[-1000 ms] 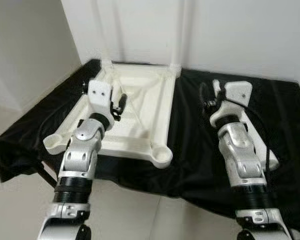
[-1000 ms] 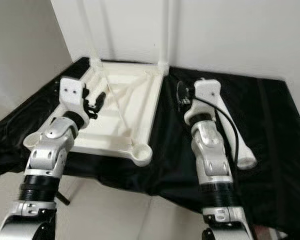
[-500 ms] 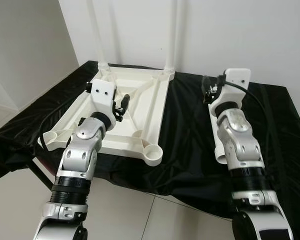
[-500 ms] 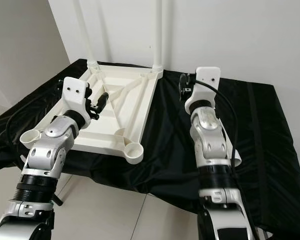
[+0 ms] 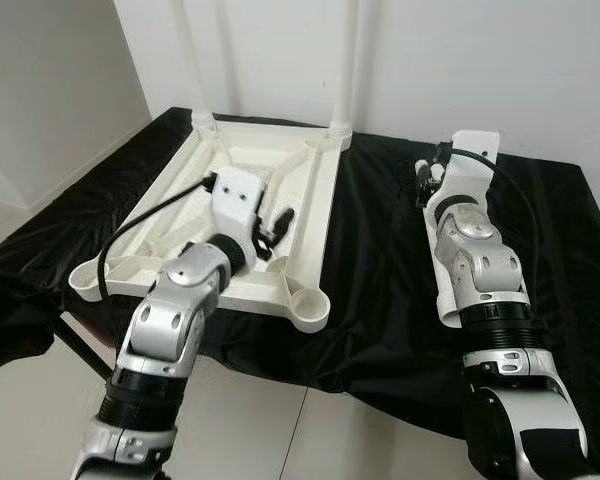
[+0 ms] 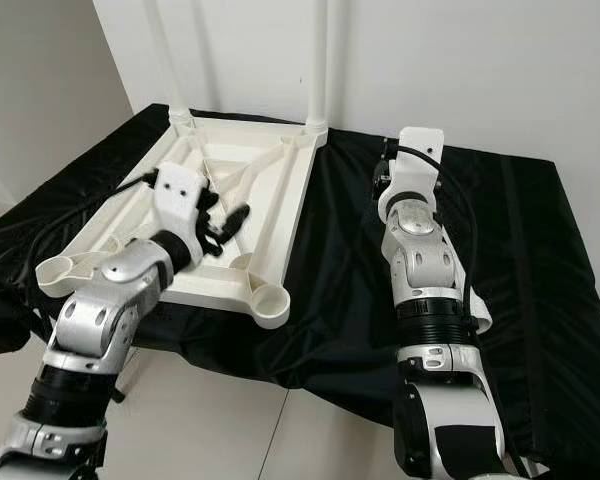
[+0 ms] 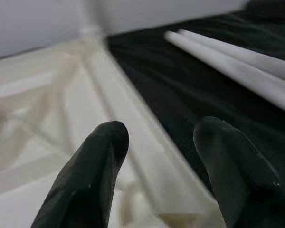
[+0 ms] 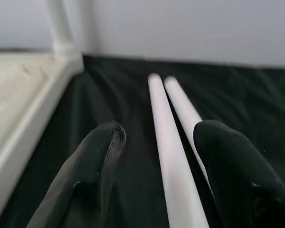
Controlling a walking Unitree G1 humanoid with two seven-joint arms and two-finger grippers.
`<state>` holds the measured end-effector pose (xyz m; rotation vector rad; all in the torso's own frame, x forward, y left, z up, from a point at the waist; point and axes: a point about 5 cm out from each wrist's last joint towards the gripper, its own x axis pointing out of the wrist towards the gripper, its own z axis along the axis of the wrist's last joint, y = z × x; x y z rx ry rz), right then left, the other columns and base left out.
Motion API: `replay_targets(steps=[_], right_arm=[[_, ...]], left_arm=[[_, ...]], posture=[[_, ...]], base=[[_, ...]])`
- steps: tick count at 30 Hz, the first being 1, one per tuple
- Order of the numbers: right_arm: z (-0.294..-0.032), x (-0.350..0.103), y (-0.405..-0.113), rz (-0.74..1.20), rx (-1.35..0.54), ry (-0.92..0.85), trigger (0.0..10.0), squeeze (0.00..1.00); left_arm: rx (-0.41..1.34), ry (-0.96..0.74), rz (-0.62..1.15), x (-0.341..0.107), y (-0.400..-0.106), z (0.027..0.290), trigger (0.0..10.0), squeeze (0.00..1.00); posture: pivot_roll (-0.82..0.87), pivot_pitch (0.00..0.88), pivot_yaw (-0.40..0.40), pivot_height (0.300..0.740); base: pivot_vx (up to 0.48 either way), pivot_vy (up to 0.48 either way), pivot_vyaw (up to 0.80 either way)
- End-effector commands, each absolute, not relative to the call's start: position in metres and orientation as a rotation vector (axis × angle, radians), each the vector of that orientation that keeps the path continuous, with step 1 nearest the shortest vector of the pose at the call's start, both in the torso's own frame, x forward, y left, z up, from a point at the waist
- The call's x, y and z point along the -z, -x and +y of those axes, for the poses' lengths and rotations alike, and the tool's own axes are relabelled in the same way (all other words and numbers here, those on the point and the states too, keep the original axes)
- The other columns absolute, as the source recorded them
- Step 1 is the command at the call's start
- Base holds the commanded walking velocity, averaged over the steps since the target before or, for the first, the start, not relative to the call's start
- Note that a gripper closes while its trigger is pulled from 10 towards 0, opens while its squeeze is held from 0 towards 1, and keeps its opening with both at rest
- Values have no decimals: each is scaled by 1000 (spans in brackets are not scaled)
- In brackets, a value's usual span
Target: Building children table
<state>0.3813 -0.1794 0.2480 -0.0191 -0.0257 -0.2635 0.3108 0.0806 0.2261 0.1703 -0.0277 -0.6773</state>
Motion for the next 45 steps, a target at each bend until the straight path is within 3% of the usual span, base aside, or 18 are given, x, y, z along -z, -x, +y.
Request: replay_targets(steps=[1, 10, 18, 36, 37, 38, 39, 40, 41, 45], right_arm=[[-178, -244, -381, 6, 281, 25, 10000, 0], [-189, -236, -378, 139, 334, 32, 10000, 0], [-193, -230, -378, 286, 374, 7, 10000, 0], [-186, -213, -376, 521, 278, -59, 10000, 0], [-186, -211, -376, 534, 265, -64, 3608, 0], [-186, -210, -376, 543, 256, -68, 3608, 0], [-185, -209, -376, 558, 248, -82, 667, 0], [-185, -209, -376, 558, 248, -82, 667, 0], [-184, -208, -376, 564, 235, -91, 0, 0], [-180, -208, -376, 583, 195, -88, 0, 0]], left_arm=[[773, -187, -2, -223, -303, 74, 10000, 0], [987, -277, 39, -215, -273, 57, 10000, 0], [1019, -281, 43, -220, -266, 53, 10000, 0], [1003, -266, 21, -226, -262, 52, 10000, 0], [1003, -265, 18, -227, -262, 51, 10000, 0], [1004, -264, 17, -227, -262, 51, 10000, 0], [1003, -264, 16, -227, -262, 51, 10000, 0], [1003, -264, 16, -227, -262, 51, 10000, 0], [1003, -263, 14, -228, -262, 50, 10000, 0], [988, -261, -1, -232, -265, 51, 10000, 0]], posture=[[-86, 155, 70, 740], [-95, 214, 74, 740], [-97, 222, 70, 740], [-102, 216, 39, 740], [-103, 214, 38, 740], [-103, 214, 38, 740], [-104, 210, 36, 740], [-104, 210, 36, 740], [-104, 210, 36, 740], [-106, 212, 30, 740]], base=[[0, 0, 0], [0, 0, 0], [0, 0, 0], [0, 0, 0], [0, 0, 0], [0, 0, 0], [0, 0, 0], [0, 0, 0], [0, 0, 0], [0, 0, 0]])
